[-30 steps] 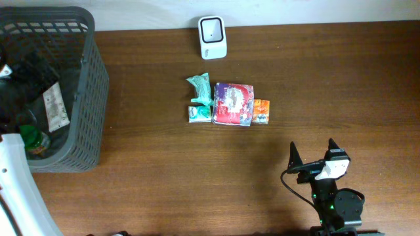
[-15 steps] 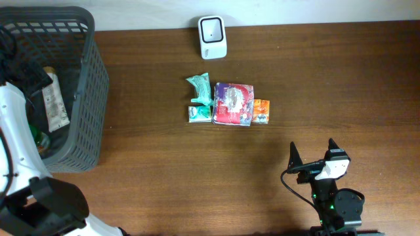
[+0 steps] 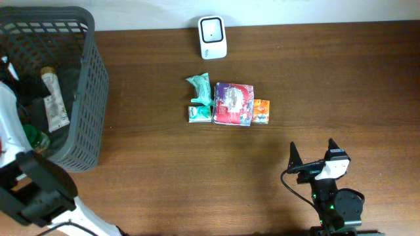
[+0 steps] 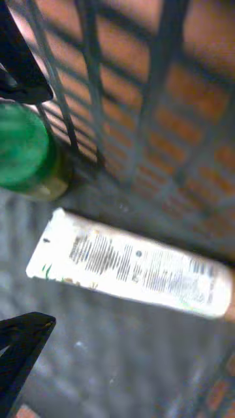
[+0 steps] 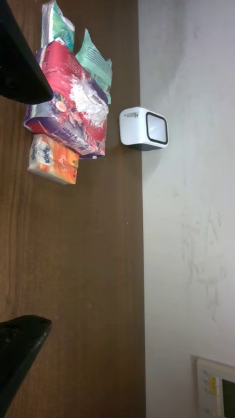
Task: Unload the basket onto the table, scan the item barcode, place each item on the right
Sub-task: 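Reach into the basket and grasp the white tube with the left gripper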
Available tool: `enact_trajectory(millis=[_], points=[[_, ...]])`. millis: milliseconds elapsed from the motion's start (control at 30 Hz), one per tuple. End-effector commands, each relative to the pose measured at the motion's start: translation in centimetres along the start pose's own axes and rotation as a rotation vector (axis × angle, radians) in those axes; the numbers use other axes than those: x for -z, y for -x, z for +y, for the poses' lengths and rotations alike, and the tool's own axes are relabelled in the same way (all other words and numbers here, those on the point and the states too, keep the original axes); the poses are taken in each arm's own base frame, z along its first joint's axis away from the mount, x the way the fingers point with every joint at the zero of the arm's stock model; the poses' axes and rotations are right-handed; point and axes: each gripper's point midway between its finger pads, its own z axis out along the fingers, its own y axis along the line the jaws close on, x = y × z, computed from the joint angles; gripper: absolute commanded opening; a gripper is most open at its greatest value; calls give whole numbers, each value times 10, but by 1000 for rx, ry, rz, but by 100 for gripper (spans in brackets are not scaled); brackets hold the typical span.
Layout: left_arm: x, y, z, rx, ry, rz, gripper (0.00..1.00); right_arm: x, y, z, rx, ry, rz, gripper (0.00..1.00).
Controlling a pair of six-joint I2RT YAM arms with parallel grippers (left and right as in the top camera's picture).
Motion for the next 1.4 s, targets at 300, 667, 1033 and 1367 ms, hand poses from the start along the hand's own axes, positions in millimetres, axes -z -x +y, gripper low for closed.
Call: enact_trajectory(millis=[300,667,1033,1367], points=[[4,4,-38,-113,-108,-26,98,0,-3,-2,-8,-8,3,98],[5,1,-54,-148,17,-20,99,0,-3,-2,-8,-8,3,99],[-42,-15,-70,-211,82,67,97,0,-3,-2,-8,-8,3,98],[-93,-21,-62,-159,32,109,77,0,-3,-2,-8,-8,3,99]])
